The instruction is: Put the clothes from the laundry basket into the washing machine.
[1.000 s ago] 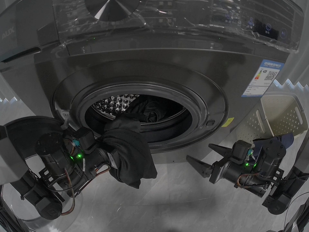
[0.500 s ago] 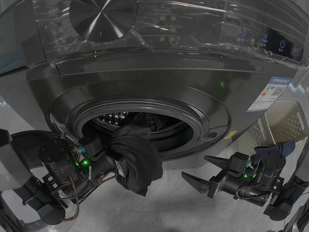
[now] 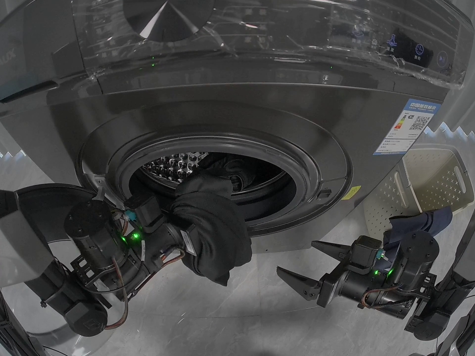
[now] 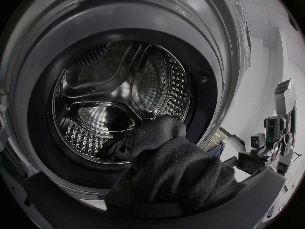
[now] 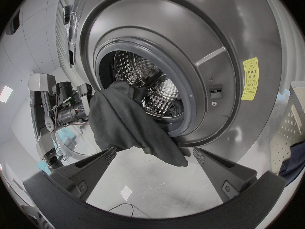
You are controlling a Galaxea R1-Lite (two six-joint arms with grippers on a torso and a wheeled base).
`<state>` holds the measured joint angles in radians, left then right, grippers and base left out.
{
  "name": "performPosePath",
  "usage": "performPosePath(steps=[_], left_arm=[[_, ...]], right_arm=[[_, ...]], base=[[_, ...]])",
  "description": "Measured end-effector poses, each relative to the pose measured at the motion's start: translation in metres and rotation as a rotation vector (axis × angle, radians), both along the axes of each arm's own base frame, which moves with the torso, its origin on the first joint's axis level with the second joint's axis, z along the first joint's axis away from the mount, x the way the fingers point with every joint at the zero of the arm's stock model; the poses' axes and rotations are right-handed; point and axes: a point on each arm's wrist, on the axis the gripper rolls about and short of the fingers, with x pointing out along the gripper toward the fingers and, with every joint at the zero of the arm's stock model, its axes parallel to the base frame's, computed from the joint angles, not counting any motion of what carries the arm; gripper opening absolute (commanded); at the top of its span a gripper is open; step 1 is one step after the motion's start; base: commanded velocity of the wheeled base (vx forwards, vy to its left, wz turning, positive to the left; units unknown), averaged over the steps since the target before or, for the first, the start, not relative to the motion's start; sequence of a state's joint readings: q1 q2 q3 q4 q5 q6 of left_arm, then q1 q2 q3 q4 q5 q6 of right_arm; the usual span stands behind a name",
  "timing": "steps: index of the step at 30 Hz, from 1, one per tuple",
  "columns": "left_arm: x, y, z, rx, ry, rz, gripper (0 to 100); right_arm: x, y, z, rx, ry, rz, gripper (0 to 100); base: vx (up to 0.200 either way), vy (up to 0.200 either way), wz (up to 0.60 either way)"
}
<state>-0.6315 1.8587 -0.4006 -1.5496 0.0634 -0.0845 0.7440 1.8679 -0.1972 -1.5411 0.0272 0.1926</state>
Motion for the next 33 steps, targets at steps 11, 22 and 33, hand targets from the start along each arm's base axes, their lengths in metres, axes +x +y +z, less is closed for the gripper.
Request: performPosePath(steps=[11,22,33], left_arm=[[0.05,-0.027,-0.005,-0.04,-0.049,0.017,0],[0.117,-0.046,-0.021,-0.061,-0.074,0.083,0],[0.183,-0.055,0.006,-0.131,-0.106,0.2,0]], right_arm=[[-0.004,0.004,-0.001,-0.003,0.005,0.021,100],[-0.005,0.005,-0.002,-0.006,0.009,0.024,100],[-0.005,0.006,-0.003,-0.006,0.009,0.026,100]], base=[[0.0,0.0,0.0],[0.0,0.0,0.0],[0.0,0.0,0.0]])
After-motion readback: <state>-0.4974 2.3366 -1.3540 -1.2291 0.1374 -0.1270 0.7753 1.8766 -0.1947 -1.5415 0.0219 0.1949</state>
